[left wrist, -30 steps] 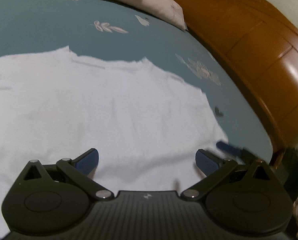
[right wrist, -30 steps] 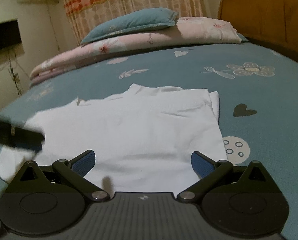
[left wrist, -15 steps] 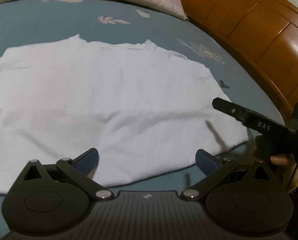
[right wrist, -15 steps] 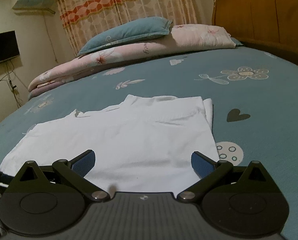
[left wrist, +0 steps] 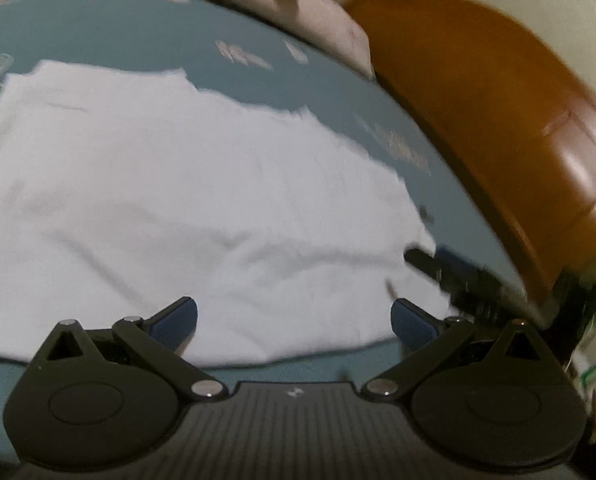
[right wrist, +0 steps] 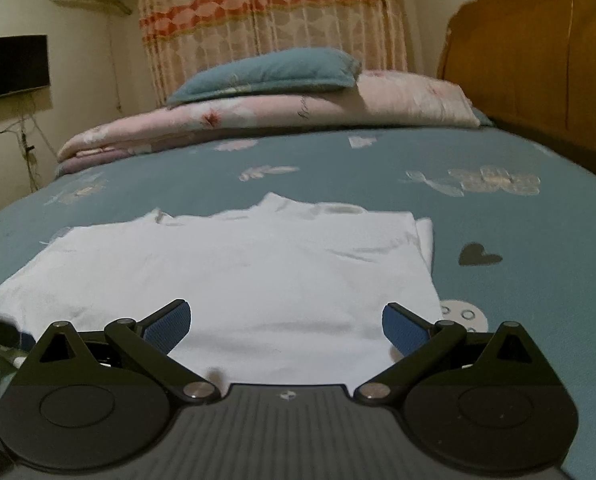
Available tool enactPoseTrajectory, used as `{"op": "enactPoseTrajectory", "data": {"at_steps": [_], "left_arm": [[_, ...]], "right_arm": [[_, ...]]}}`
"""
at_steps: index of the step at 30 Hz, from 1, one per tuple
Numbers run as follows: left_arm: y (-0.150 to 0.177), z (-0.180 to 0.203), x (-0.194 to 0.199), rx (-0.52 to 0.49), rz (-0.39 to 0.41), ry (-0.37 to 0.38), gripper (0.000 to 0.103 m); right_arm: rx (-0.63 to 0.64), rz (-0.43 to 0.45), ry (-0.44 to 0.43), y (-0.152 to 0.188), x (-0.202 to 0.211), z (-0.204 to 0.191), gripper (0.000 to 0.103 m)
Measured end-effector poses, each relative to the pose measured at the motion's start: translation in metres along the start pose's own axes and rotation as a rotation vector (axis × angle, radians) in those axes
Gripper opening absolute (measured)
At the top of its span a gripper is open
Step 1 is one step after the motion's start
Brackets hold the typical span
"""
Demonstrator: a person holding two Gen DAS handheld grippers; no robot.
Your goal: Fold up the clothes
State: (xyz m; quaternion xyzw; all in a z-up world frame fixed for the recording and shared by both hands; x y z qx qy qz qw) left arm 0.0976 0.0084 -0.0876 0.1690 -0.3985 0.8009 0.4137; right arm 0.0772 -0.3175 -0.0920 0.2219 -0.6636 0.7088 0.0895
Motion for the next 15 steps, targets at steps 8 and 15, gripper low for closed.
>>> {"op": "enactPoseTrajectory", "data": {"at_steps": [8,15], "left_arm": [[-0.07,-0.048,0.068,0.097,0.173,0.065,0.101],[-0.117,-0.119,0.076,0.275,0.205,0.064,0.097]], "right_arm": [[0.049,0.009,-0.067,0.004,0.0,-0.033,0.103],[0.138,-0.032,-0.054,0.009,-0.005,-0.06,0.103]]}}
Point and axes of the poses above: each gripper's, at about its wrist camera, not at the fingertips, and x roughly against the way its jaws point, z to its right, y to its underside, the point moved 1 cm from there along -x, roughly the way its jaws point, and after that the axes turned 11 degrees about x, right-handed, at the moved point
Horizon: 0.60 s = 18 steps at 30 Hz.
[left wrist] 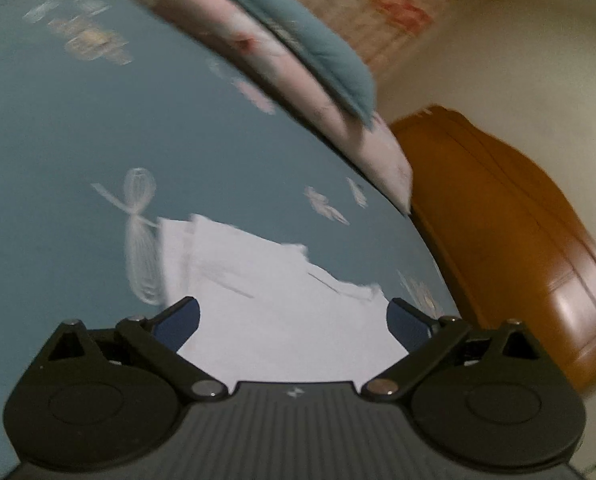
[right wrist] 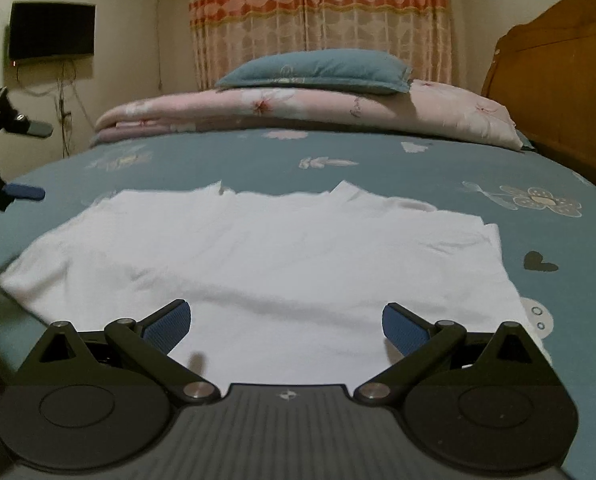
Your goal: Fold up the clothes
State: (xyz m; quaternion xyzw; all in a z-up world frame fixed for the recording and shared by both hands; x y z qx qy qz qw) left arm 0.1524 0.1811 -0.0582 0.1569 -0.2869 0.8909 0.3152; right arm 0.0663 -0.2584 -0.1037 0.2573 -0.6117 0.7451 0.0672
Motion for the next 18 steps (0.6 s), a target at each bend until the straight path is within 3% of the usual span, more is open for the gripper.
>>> {"op": "enactPoseTrajectory", "data": {"at_steps": [8,18], "left_arm": [[-0.02,-0.046,-0.036,0.179,-0.124,0.021,0.096],[-0.037,-0.04,-0.079,0.145,-0.206,0.0,0.096]], "right_arm": [[0.028,-0.035,0.001,0.0,-0.005,-0.015,0.103],[0.021,-0.009,-0.01,-0.013,-0.002,-0.017,0.103]]}}
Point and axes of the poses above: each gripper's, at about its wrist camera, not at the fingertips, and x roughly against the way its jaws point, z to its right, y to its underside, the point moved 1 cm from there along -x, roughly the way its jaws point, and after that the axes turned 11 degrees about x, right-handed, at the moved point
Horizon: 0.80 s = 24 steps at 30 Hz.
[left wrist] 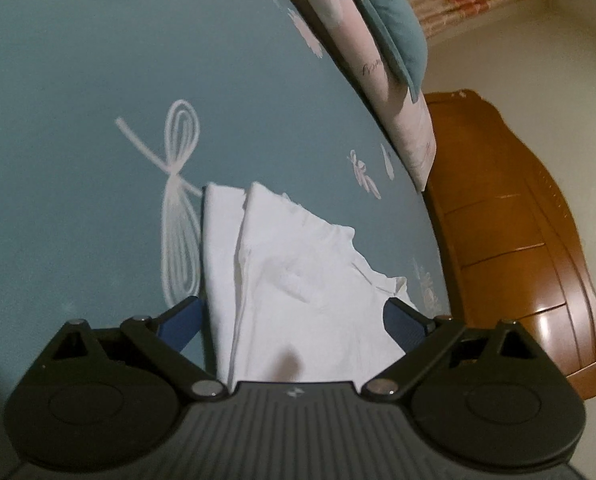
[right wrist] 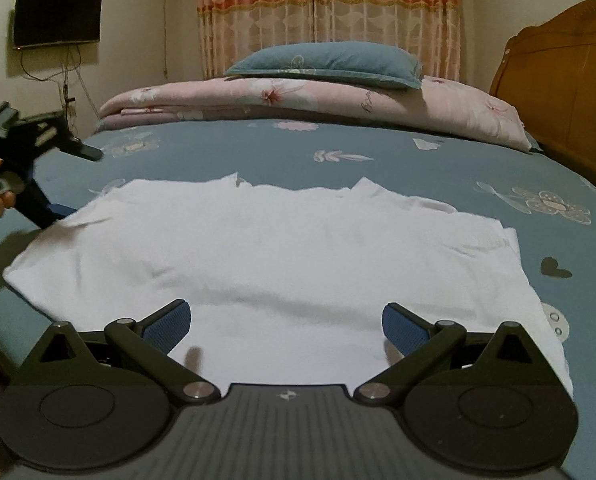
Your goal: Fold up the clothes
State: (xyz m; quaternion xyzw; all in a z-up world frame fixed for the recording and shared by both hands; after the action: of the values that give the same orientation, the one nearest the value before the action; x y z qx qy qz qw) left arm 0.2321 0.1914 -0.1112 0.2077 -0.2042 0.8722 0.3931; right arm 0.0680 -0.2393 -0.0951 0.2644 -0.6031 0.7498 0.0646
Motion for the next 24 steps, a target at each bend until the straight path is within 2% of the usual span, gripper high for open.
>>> {"op": "enactPoseTrajectory", "data": {"at_steps": [9,18,24], "left_arm": [[-0.032,0.01,-0.025,-0.038,-0.039,0.027,0.096],[0.007,0.002,0.001,-0.124,-0.138,0.086,0.097],[-0.014,0.012,-0.022,-0.127,-0.144,0.094,0.097]], "right_arm": [[0.004,0.041,-0.018,-0.012,0.011,-0.006,0.103],[0.034,0.063,-0.037,-0.017,0.018,-0.011,0.103],[0.023,0.074,-0.052,-0.024,0.021,-0.013,0.103]]}}
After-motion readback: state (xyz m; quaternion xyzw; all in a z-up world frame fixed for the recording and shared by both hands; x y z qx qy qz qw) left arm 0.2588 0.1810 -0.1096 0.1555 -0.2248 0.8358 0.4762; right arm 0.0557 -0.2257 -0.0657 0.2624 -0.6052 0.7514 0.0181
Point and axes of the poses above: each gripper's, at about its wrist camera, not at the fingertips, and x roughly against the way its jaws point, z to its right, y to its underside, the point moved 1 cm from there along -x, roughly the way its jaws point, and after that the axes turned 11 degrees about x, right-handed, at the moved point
